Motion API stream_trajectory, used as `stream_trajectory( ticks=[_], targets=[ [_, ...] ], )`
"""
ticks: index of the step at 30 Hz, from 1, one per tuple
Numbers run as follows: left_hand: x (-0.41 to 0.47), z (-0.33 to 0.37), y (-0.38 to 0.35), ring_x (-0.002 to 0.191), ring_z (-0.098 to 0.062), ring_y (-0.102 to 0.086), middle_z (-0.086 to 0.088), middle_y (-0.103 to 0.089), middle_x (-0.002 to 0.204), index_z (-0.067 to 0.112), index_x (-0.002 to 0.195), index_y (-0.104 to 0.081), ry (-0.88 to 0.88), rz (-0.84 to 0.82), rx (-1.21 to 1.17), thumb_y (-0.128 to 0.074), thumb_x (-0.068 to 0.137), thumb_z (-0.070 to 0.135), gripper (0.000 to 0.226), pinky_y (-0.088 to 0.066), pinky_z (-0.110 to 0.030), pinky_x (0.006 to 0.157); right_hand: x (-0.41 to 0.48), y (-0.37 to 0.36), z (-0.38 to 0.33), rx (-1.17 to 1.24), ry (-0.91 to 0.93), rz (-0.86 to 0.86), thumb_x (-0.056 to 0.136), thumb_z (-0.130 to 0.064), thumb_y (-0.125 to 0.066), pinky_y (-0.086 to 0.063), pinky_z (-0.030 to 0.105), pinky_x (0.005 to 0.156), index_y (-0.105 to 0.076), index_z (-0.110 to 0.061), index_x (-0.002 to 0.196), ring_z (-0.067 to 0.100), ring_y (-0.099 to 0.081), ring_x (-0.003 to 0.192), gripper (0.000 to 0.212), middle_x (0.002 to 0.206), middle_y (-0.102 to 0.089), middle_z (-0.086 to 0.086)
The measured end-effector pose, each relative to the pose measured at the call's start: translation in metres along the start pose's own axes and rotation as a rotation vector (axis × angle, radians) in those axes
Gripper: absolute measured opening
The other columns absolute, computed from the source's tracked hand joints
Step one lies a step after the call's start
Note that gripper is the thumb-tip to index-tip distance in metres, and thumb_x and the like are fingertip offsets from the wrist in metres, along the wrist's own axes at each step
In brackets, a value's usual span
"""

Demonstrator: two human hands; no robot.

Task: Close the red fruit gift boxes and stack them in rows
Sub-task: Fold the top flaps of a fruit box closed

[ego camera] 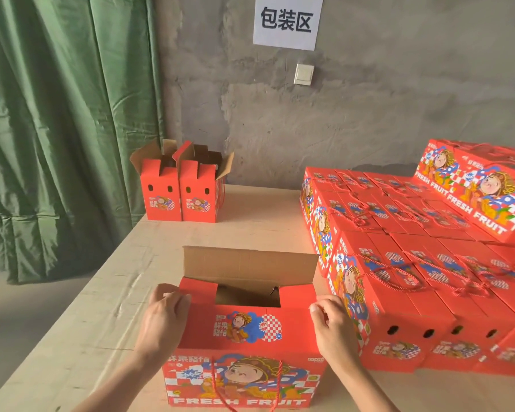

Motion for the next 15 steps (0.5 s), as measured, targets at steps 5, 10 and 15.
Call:
stream_trajectory(
  ticks=[5,10,15],
  targets=[
    [0.000,-0.003,0.001,0.078,-0.012,-0.052,-0.001,-0.054,0.096,0.006,0.081,-0.071,0.045,0.010,-0.025,-0.066,0.085,0.007,0.006,-0.037,-0.015,0.062,0.001,0.000,-0.001,0.003,-0.034,-0.024,0.089,-0.009,-0.061,-0.036,0.005,0.062,-0.057,-0.014,0.078,0.002,-0.053,0.080,0.012,0.093,-0.053,-0.007],
    [0.018,-0.009,0.002,0.087,-0.022,-0.056,-0.005,-0.054,0.101,0.014,0.095,-0.053,0.279,-0.111,-0.085,-0.066,0.084,0.013,0.017,-0.042,-0.028,0.059,-0.002,0.001,-0.006,0.111,-0.168,-0.076,0.090,-0.011,-0.058,-0.044,0.021,0.068,-0.046,-0.017,0.114,0.015,-0.057,0.087,0.028,0.113,-0.057,-0.002],
    [0.021,-0.006,-0.011,0.091,-0.030,-0.056,-0.010,-0.045,0.108,0.011,0.112,-0.044,0.476,-0.185,-0.171,-0.051,0.088,0.003,0.027,-0.050,-0.035,0.065,0.010,0.005,-0.011,0.227,-0.310,-0.236,0.090,-0.004,-0.055,-0.034,0.021,0.094,-0.036,-0.018,0.136,0.014,-0.045,0.123,0.052,0.136,-0.047,-0.001]
  ],
)
Point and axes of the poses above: each hand's wrist, its own x-axis towards the middle knuckle, its own y-axis out of the back of the hand, z = x × y, the point moved 1 cm from there along x, towards the middle knuckle
